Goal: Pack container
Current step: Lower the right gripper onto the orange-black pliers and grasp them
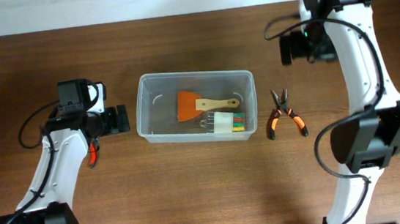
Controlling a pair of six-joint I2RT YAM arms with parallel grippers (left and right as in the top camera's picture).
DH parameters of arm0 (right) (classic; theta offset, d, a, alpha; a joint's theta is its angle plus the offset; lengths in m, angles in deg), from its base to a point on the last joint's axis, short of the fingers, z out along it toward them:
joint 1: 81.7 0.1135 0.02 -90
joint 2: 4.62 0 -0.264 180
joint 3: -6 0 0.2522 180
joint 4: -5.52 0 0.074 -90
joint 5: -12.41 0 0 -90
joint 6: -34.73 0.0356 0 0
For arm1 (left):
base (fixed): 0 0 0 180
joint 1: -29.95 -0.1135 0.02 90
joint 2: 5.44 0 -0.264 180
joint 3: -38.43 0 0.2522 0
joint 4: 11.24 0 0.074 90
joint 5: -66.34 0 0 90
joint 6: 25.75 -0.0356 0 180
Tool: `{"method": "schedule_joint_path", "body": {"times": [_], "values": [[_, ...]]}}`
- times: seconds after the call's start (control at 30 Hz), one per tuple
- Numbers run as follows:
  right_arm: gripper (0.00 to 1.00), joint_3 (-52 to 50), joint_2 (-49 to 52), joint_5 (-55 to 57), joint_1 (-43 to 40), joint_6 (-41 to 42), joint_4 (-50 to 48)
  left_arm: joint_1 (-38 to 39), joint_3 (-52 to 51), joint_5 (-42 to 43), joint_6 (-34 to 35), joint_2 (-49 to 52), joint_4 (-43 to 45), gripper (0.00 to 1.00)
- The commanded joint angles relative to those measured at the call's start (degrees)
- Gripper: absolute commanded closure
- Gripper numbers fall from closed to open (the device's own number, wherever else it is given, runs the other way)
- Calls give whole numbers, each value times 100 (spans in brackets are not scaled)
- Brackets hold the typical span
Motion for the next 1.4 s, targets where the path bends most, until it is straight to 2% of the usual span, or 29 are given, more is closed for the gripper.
{"method": "schedule_joint_path", "body": {"times": [0.0,0.2,0.4,0.53,0.63,0.7,0.8,1.1,1.17,1.37], "values": [[5,-1034,-33,-105,-94,-153,-227,-9,96,-15,-70,37,17,1],[8,-2214,-33,-105,-107,-1519,-789,-9,96,-15,-70,37,17,1],[8,-2916,-33,-378,-249,-1952,-1176,-9,96,-15,-70,37,17,1],[12,-3477,-33,-894,-278,-2304,-1596,-9,96,-15,-70,37,17,1],[15,-3775,-33,-901,-264,-2302,-2072,-9,96,-17,-70,37,15,1],[22,-3956,-33,-901,-264,-2295,-2361,-9,96,-17,-70,37,17,1],[27,-4229,-33,-876,-271,-2144,-2671,-9,96,-17,-70,37,17,1],[35,-4802,-33,-870,-275,-1886,-2981,-9,96,-17,-70,37,15,1],[41,-4835,-33,-850,-275,-1886,-2979,-9,96,-15,-70,37,17,1],[45,-4846,-33,-682,-269,-1587,-2966,-9,96,-15,-70,37,17,1]]}}
